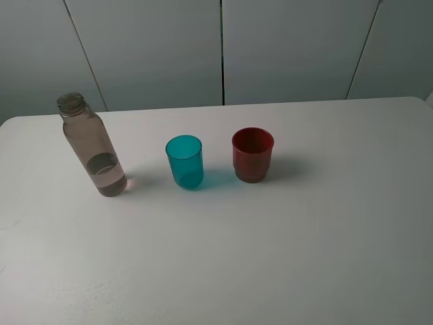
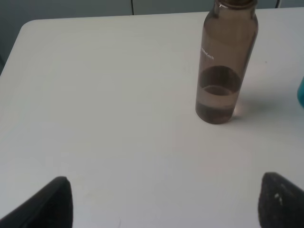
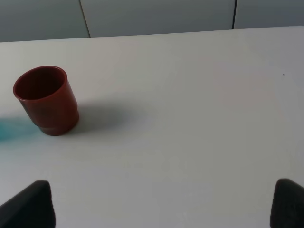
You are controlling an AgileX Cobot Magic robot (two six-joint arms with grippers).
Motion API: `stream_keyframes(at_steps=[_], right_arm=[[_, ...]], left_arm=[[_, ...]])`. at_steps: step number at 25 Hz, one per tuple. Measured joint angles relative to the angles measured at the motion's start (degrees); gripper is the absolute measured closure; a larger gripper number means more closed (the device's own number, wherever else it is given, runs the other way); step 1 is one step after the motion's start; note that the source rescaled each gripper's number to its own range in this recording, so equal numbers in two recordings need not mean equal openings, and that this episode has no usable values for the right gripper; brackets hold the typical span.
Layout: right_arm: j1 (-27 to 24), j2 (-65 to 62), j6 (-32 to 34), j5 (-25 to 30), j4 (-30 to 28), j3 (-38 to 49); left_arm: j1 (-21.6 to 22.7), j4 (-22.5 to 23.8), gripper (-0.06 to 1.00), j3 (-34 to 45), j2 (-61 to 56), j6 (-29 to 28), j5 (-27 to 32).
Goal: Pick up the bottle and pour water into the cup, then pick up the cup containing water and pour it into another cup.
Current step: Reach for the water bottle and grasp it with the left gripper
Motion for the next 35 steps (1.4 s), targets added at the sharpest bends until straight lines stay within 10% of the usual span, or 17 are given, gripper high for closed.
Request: stream_keyframes(at_steps=[17, 35], right_arm=[[0.0, 0.0, 0.0, 0.0, 0.0, 0.0], [0.0, 0.0, 0.0, 0.0, 0.0, 0.0]], left_arm=[[0.1, 3.3, -0.05, -1.9, 0.8, -0.4, -3.8], [0.1, -4.1, -0.05, -5.9, 33.7, 3.4, -16.8]])
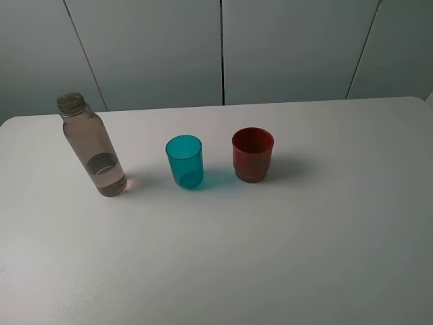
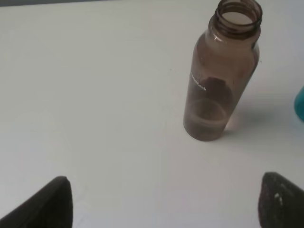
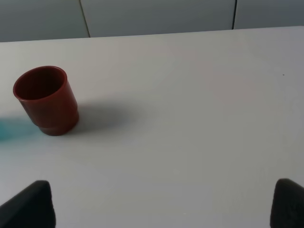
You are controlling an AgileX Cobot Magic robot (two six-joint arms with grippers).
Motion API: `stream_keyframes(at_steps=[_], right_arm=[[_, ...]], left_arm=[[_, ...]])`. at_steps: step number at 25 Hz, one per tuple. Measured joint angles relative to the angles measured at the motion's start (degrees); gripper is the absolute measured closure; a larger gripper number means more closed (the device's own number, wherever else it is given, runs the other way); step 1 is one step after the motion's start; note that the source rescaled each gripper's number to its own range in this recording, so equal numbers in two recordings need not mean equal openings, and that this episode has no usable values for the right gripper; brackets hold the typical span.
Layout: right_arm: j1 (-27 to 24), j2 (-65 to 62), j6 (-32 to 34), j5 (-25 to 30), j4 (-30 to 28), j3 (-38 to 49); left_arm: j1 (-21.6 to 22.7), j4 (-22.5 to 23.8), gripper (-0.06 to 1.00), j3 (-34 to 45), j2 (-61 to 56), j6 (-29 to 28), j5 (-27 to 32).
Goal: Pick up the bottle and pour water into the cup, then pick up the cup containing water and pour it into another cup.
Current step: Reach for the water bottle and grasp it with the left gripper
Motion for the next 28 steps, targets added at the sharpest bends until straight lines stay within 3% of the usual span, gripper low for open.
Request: stream_keyframes(at_steps=[15, 20, 25, 28], right_arm=[[0.0, 0.0, 0.0, 0.0, 0.0, 0.0], [0.0, 0.0, 0.0, 0.0, 0.0, 0.0], [0.0, 0.0, 0.0, 0.0, 0.0, 0.0], [0.0, 0.0, 0.0, 0.0, 0.0, 0.0]], left_arm=[[-1.2, 0.4, -0.05, 0.8, 21.3, 3.0, -6.4], [-5.6, -1.0, -0.05, 7.4, 23.5, 3.3, -16.4], [-6.1, -0.4, -0.05, 14.1, 23.7, 2.8, -26.8], [-6.1, 1.1, -0.05, 17.7, 23.7, -1.5, -36.4]])
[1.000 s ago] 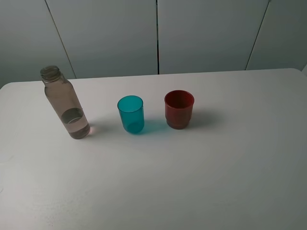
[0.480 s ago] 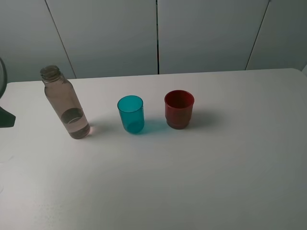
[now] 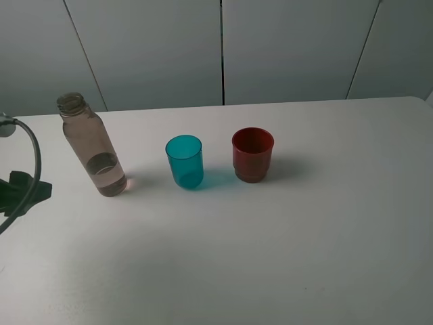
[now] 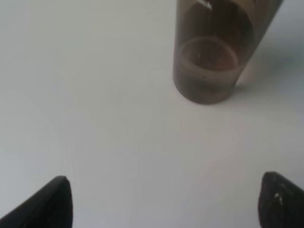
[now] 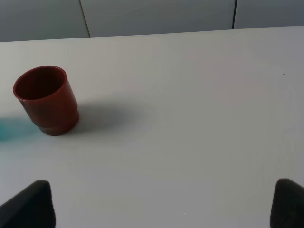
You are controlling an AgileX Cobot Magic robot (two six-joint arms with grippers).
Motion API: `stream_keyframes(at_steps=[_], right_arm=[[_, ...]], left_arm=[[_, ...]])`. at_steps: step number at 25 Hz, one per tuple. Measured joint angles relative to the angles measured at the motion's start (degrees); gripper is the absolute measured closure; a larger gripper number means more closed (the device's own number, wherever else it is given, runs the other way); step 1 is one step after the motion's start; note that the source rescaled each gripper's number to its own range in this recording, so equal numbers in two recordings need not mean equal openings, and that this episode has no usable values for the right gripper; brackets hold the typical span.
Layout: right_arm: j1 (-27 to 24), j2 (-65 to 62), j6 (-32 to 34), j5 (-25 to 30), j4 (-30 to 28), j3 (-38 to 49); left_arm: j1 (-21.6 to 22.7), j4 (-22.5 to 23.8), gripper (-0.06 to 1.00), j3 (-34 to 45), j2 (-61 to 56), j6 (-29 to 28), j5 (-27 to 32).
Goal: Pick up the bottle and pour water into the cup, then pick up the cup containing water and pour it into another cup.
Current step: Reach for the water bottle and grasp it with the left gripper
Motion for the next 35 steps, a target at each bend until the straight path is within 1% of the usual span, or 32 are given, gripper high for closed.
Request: stream_keyframes(at_steps=[2, 4, 6, 10, 12, 14, 17, 22, 26, 30, 32, 35], right_arm=[[0.0, 0.0, 0.0, 0.0, 0.0, 0.0], [0.0, 0.0, 0.0, 0.0, 0.0, 0.0], [0.0, 0.0, 0.0, 0.0, 0.0, 0.0], [0.0, 0.0, 0.0, 0.0, 0.0, 0.0], [0.0, 0.0, 0.0, 0.0, 0.0, 0.0], [0.0, 0.0, 0.0, 0.0, 0.0, 0.0], [0.0, 0.0, 0.0, 0.0, 0.0, 0.0], [0.0, 0.0, 0.0, 0.0, 0.0, 0.0], [0.0, 0.0, 0.0, 0.0, 0.0, 0.0], [0.0, 0.0, 0.0, 0.0, 0.0, 0.0], [0.0, 0.0, 0.0, 0.0, 0.0, 0.0], [0.0, 0.0, 0.0, 0.0, 0.0, 0.0]], left_arm=[[0.0, 3.3, -0.05, 2.2, 0.0, -3.1, -5.6], [0.0, 5.8, -0.05, 3.9, 0.0, -4.1, -10.3], [0.0, 7.0, -0.05, 4.9, 0.0, -4.2, -13.7], [0.0, 8.8, -0.05, 5.1, 0.0, -3.3, -15.6], [0.0, 12.0, -0.05, 5.2, 0.0, -3.8, -17.0], [0.0, 15.3, -0.05, 5.3, 0.0, -5.6, -18.9], [0.0, 18.3, -0.05, 5.3, 0.0, -7.1, -20.1], [0.0, 20.3, -0.05, 5.3, 0.9, -7.8, -21.8], [0.0, 23.1, -0.05, 5.3, 5.6, -9.1, -24.2], [0.0, 24.0, -0.05, 5.3, 12.2, -9.4, -30.0], [0.0, 23.9, -0.05, 5.3, 15.2, -9.3, -34.0], [0.2, 23.9, -0.05, 5.3, 19.5, -9.0, -38.0]])
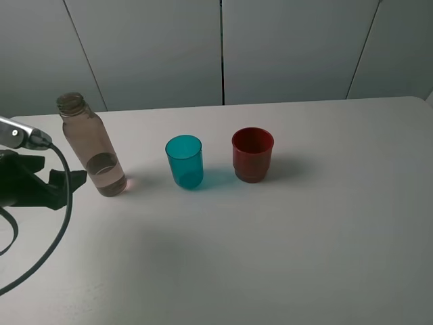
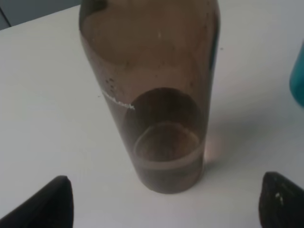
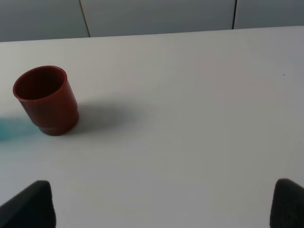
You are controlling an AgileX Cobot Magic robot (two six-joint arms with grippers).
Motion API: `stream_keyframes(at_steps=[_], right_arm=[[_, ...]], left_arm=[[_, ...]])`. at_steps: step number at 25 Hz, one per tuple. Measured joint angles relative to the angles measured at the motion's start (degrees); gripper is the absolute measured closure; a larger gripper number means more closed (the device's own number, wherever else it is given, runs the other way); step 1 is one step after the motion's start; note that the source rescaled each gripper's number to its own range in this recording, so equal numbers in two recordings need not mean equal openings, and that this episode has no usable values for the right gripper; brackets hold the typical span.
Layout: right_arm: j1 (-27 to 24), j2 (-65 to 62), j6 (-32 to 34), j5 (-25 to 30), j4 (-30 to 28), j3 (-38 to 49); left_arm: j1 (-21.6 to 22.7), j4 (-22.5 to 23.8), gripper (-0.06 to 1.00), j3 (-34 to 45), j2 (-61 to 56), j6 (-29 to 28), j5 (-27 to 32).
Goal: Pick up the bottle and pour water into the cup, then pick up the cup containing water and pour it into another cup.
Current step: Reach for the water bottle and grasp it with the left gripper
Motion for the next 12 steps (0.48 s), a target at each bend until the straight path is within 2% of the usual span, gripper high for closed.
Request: stream_keyframes(at_steps=[7, 12], right_arm=[[0.0, 0.0, 0.0, 0.0, 0.0, 0.0], [0.0, 0.0, 0.0, 0.0, 0.0, 0.0]], left_arm=[[3.4, 0.0, -0.05, 0.0, 4.0, 0.0, -2.4], [3.6, 0.0, -0.05, 0.0, 4.4, 0.3, -4.2]])
